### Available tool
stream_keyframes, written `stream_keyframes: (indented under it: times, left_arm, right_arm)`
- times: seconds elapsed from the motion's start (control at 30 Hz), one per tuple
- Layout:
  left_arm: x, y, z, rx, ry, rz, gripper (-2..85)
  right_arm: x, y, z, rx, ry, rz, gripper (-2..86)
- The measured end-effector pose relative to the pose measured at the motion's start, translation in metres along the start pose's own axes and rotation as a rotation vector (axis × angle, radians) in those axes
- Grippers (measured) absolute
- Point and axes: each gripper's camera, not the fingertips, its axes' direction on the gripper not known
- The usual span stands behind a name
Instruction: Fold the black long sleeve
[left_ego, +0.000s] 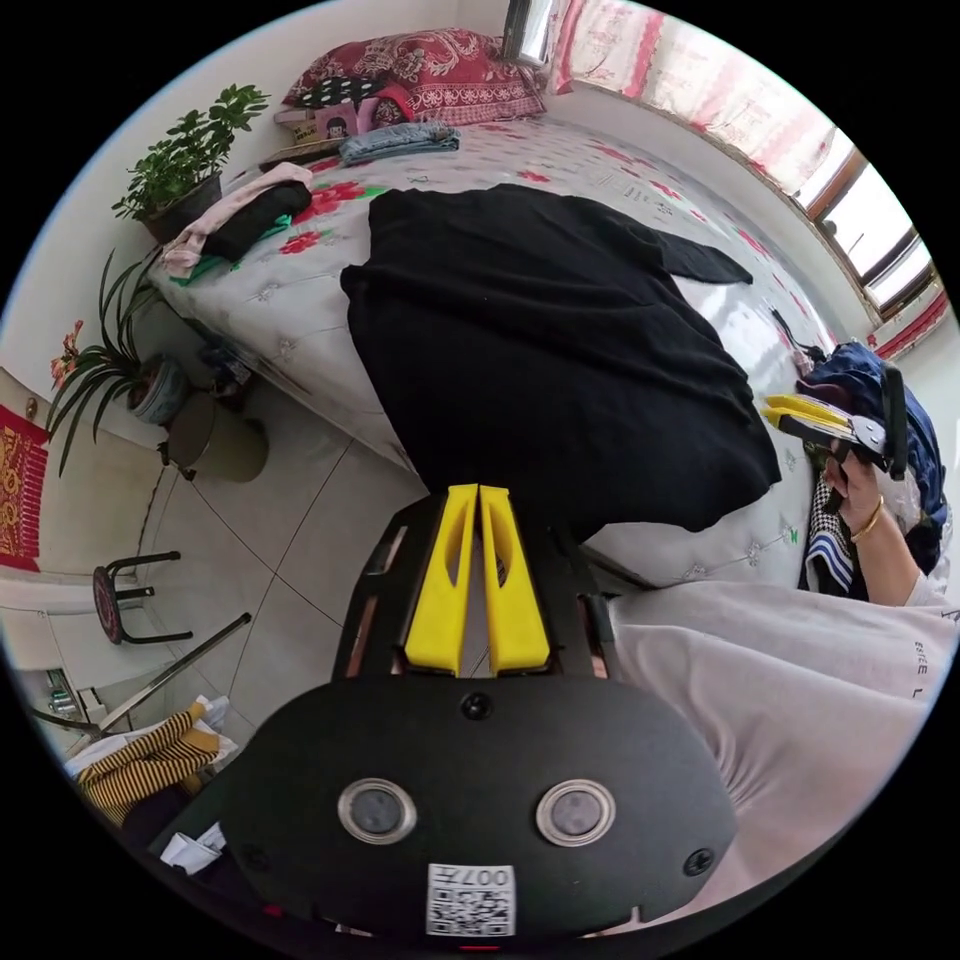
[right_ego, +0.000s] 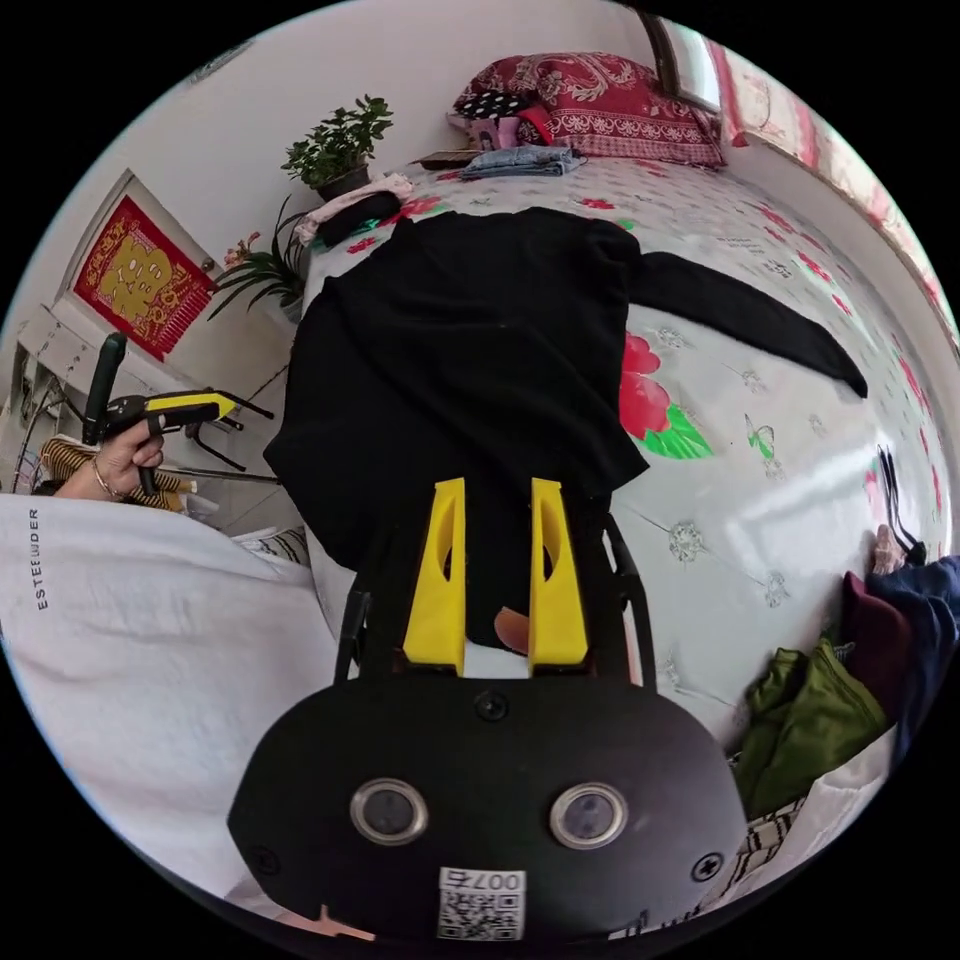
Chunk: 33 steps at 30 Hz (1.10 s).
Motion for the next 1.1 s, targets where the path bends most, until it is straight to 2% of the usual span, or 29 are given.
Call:
stream_keyframes:
  times: [0.17, 0.23, 0.3, 0.43, 0.57, 0.63, 0.8, 0.93, 1.1]
  left_arm:
    - [-0.019, -0.034, -0.006, 0.036, -0.029, -0.018, -0.8]
    - [-0.029, -0.064, -0.006, 0.044, -0.034, -0.025, -0.7]
    - [-0.036, -0.089, -0.006, 0.056, -0.036, -0.018, -0.7]
    - [-0.047, -0.148, 0.003, 0.077, -0.044, 0.003, -0.6]
    - [-0.048, -0.184, 0.026, 0.058, 0.009, 0.0, -0.6]
    - [-0.037, -0.198, 0.046, 0.02, 0.039, 0.027, -0.6]
    - [0.002, -0.214, 0.074, -0.013, -0.005, 0.167, -0.7]
    - [0.022, -0.236, 0.095, -0.041, -0.009, 0.22, -0.9]
    - [0.021, -0.263, 0.118, -0.096, -0.015, 0.201, -1.0]
  right_arm:
    - [0.013, -0.018, 0.039, -0.152, 0.069, 0.042, 2.3]
    - [0.02, -0.019, 0.034, -0.14, 0.088, 0.071, 1.1]
    - [0.027, -0.024, 0.027, -0.206, 0.033, 0.068, 0.5]
    - [0.023, -0.012, -0.009, -0.099, 0.012, 0.049, 0.3]
    - [0.046, 0.009, 0.003, -0.211, -0.083, 0.187, 1.7]
    - [0.066, 0.013, -0.011, -0.143, -0.096, 0.284, 2.9]
    - [0.164, 0.002, -0.076, 0.196, -0.155, 0.615, 5.0]
    - [0.24, -0.026, -0.091, 0.294, -0.117, 0.749, 6.6]
    - [0.341, -0.072, -0.086, 0.311, -0.093, 0.878, 8.5]
